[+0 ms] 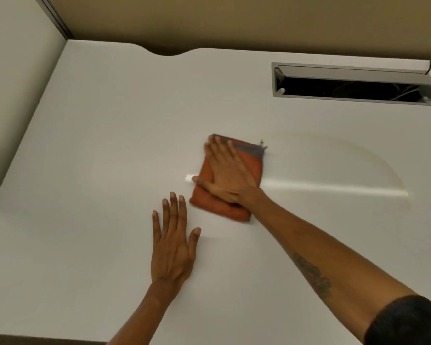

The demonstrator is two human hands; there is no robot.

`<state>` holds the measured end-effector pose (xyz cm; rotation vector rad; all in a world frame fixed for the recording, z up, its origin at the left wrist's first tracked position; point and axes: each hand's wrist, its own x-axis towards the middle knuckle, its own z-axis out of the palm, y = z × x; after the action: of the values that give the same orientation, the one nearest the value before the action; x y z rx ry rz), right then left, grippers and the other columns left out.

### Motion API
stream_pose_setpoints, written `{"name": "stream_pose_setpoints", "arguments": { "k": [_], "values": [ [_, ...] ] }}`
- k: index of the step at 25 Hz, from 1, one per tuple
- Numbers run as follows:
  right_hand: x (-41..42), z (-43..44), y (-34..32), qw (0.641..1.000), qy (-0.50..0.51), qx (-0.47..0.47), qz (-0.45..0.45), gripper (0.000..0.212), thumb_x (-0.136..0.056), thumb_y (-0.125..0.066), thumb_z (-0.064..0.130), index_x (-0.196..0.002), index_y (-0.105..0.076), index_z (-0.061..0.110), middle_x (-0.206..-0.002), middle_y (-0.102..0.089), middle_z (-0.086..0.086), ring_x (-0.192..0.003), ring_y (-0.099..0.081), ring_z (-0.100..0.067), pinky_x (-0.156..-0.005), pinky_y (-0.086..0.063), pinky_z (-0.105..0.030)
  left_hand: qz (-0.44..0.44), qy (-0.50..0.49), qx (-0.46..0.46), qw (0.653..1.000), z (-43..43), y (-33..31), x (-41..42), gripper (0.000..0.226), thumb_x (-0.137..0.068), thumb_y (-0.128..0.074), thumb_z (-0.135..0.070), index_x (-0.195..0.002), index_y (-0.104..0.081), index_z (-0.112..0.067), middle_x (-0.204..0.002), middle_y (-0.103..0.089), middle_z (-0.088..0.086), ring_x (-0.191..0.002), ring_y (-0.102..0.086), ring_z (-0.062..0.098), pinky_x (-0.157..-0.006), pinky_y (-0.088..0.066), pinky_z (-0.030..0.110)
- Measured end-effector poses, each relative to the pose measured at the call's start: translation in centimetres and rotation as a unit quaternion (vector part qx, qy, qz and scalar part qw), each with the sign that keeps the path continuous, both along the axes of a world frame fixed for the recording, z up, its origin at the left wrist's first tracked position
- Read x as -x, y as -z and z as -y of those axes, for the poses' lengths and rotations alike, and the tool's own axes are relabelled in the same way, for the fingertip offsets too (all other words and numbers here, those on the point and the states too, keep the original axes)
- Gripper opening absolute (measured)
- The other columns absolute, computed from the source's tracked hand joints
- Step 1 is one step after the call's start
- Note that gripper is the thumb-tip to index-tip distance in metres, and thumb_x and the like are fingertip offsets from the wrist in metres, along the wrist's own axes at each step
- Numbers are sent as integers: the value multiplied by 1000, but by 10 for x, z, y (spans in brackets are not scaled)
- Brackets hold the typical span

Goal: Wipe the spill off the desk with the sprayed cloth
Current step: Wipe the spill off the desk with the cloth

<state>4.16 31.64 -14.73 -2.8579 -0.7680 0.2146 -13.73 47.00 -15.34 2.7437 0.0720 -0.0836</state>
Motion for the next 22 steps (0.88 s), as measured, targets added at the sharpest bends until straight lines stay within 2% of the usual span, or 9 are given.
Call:
{"name": "stream_pose_setpoints", "arguments": {
  "k": [2, 4, 6, 9, 12, 14, 17, 22],
  "values": [
    [16, -25, -2, 1000, -2, 0, -8, 94, -92, -17, 75, -158, -10, 10, -167, -4, -10, -155, 4, -21, -126, 3, -49, 1, -6, 8, 1000, 0, 1, 1, 71, -101, -10, -55, -159, 8, -17, -169, 10, 3, -156, 8, 19, -126, 0, 45],
    [35, -40, -2, 996, 91, -14, -14, 88, -93, -15, 70, -159, -8, 11, -167, 0, -10, -155, 7, -24, -125, 6, -50, 4, -7, 12, 1000, -1, 2, 1, 72, -101, -8, -56, -159, 9, -17, -169, 10, 3, -156, 8, 17, -127, 0, 44],
    [52, -48, 2, 986, 169, -17, -6, 82, -97, -13, 64, -159, -8, 10, -167, -3, -12, -155, 3, -26, -125, 2, -51, 6, -9, 15, 1000, -1, 6, 1, 71, -101, -7, -55, -159, 8, -16, -169, 9, 3, -156, 9, 16, -127, 1, 44],
    [61, -32, 5, 979, 202, -9, 15, 75, -100, -17, 58, -158, -16, 11, -166, -15, -9, -155, -7, -25, -124, -3, -57, 12, -5, 2, 1000, -4, 12, 3, 66, -103, -7, -49, -159, 5, -15, -169, 7, 2, -155, 9, 14, -127, -2, 44],
    [51, 35, 5, 972, 230, 7, 51, 66, -98, -26, 57, -155, -29, 24, -164, -26, -5, -152, -18, -30, -121, -10, -60, 16, 5, -35, 999, -4, 14, 5, 62, -105, -10, -43, -159, 3, -16, -169, 6, 1, -155, 9, 15, -127, -1, 44],
    [45, 102, 5, 967, 245, 37, 59, 63, -98, -26, 56, -154, -30, 30, -163, -29, -4, -151, -22, -32, -120, -14, -60, 14, 11, -61, 998, -3, 13, 7, 60, -106, -12, -41, -159, 0, -16, -169, 4, 1, -156, 9, 17, -127, -2, 45],
    [35, 214, 3, 951, 292, 78, 63, 66, -96, -16, 57, -155, -27, 29, -163, -28, -5, -150, -23, -32, -120, -15, -59, 9, 12, -69, 997, 0, 11, 8, 59, -106, -13, -39, -160, -2, -16, -170, 1, 0, -156, 5, 16, -127, -4, 45],
    [41, 350, -2, 926, 372, 64, 30, 74, -96, -9, 64, -157, -15, 23, -163, -23, -12, -150, -18, -36, -118, -12, -68, 1, 1, -73, 997, 3, 9, 8, 59, -105, -15, -36, -160, 1, -17, -170, 4, -2, -156, 6, 14, -127, -3, 43]
  ]
}}
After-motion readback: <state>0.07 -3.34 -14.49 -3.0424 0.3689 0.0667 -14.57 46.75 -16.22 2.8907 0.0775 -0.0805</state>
